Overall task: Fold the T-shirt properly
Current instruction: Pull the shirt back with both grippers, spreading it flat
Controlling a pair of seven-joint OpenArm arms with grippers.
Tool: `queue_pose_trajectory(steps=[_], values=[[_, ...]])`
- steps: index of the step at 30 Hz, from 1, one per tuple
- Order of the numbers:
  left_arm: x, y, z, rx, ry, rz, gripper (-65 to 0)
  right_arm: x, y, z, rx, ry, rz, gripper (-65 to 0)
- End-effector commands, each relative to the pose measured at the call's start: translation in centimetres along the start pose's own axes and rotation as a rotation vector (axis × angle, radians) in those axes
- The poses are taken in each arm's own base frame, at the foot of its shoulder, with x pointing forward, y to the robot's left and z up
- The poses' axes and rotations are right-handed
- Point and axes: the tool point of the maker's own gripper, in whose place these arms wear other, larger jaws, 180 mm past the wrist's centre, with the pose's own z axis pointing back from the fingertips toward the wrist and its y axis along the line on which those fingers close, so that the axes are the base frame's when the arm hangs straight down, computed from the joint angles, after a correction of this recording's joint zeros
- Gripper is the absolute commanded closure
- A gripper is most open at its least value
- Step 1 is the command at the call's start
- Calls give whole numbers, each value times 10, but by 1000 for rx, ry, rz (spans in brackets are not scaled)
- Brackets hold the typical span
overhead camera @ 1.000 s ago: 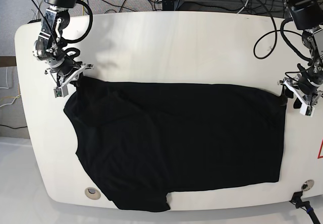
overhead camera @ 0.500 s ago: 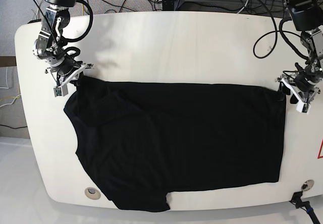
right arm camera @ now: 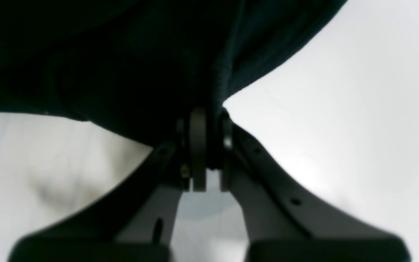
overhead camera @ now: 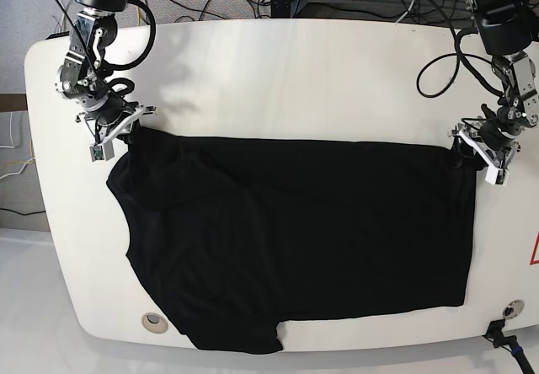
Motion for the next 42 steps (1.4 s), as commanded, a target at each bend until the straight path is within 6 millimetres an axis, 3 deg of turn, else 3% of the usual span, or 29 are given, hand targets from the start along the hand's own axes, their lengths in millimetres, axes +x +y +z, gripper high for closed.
queue_pose_trajectory(steps=[1,5,6,11,16,18,22,31,36,42], values=[[6,10,5,19,4,-24,-291,8,-4,3,-8,-11,19,0],[5,10,6,20,8,-22,-8,9,-4,3,-8,-13,20,0],[4,11,6,21,11,-23,0,9,-4,3,-8,-13,20,0],[-9,4,16,19,30,-61,0,8,-4,3,-9,-11,19,0],[-24,-4,40,32,81,-144,0,-5,-5,14,-20,11,38,0],[-27,0,56,59,87,-166,0,-14,-3,23,-21,22,58,0],[-45,-13,77,52,134,-232,0,-37,5,47,-27,93,109,0],[-75,-18,134,81,209,-330,0,-87,-6,111,-102,206,145,0],[-84,-16,161,108,240,-355,0,-118,-4,126,-98,283,137,0],[-101,-19,175,106,282,-346,0,-119,1,134,-94,288,159,0]])
